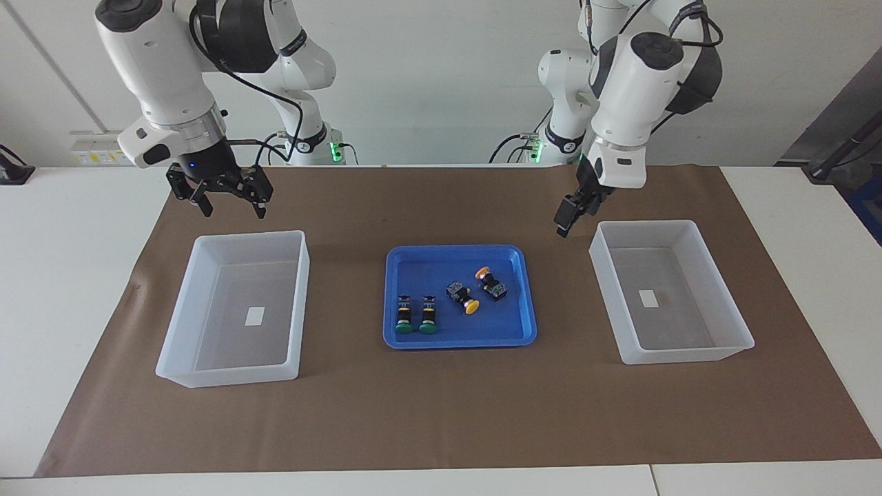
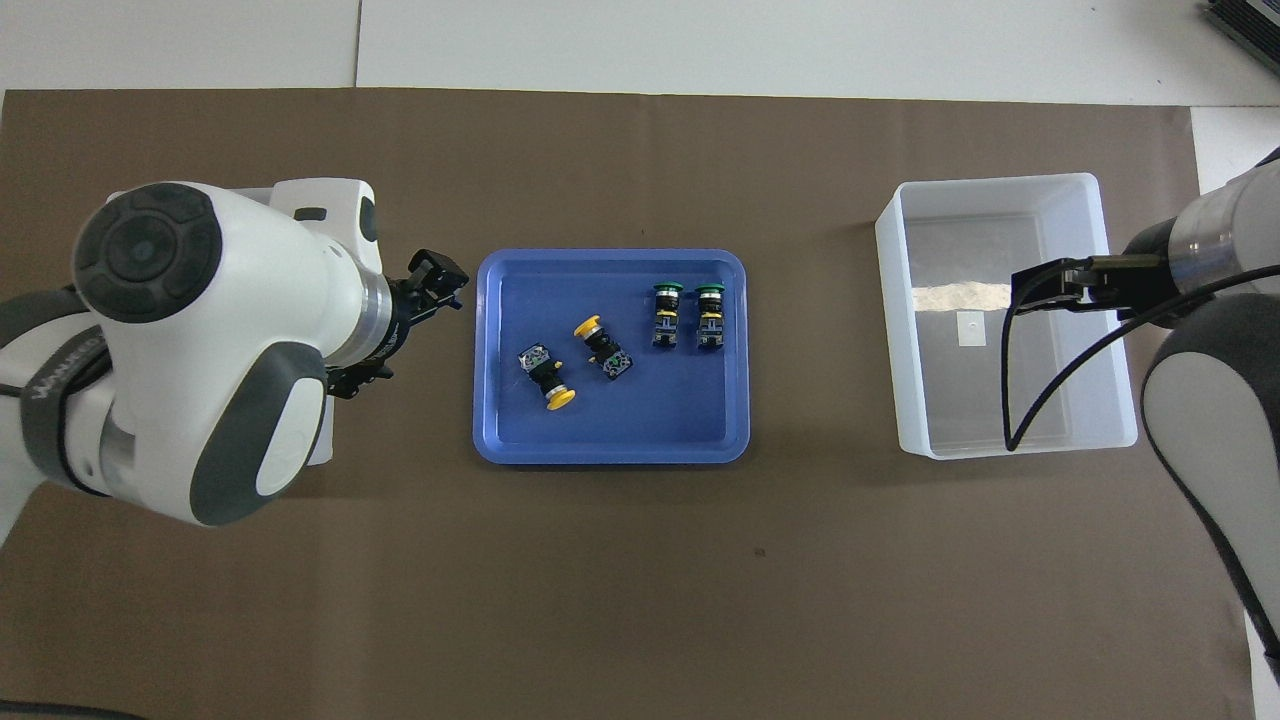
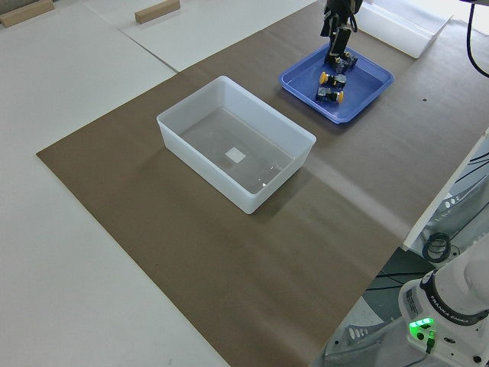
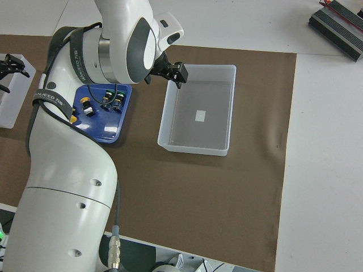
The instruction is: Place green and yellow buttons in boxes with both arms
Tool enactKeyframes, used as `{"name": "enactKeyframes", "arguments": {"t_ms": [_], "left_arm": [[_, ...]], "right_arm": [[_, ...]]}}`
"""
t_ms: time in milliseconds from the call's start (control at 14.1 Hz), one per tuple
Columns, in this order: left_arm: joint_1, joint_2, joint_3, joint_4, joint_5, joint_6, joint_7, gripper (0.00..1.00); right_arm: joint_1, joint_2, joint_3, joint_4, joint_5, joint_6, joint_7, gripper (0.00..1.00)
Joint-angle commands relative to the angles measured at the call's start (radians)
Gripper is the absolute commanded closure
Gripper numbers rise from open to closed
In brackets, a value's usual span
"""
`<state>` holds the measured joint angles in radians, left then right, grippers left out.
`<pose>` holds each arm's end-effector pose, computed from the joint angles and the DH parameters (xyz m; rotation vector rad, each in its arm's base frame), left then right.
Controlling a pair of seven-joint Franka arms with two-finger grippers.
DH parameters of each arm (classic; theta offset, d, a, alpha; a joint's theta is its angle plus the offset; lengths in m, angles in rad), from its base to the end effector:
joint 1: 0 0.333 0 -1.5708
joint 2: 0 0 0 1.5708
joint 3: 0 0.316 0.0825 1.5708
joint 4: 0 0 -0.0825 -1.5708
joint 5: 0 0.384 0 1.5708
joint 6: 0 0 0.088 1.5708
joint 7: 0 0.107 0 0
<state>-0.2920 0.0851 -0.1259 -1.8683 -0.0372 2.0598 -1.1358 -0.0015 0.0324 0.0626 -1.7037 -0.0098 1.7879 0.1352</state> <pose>0.5436 -0.2416 0.4774 2.8318 1.0896 0.0686 0.5774 0.0340 0.5621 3.1360 -0.1135 0.0822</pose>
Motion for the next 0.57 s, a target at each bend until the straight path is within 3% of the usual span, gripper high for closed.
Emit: {"name": "enactKeyframes", "arguments": {"t_ms": [0,354,496], "left_arm": [[-0.016,0.015,0.017,-0.07,0.0,0.098,-0.032,0.0],[-0.12,0.184,0.02,-0.068,0.059,0.201,-0.125,0.0],[-0.145,0.214,0.02,-0.071,0.08,0.221,-0.179,0.0]], "right_arm": [[0.04,0.052,0.01,0.018,0.002,0.065,0.058,0.0],[0.121,0.176,0.01,0.018,0.001,0.233,0.153,0.0],[0.162,0.222,0.01,0.021,-0.027,0.298,0.228,0.0]]}}
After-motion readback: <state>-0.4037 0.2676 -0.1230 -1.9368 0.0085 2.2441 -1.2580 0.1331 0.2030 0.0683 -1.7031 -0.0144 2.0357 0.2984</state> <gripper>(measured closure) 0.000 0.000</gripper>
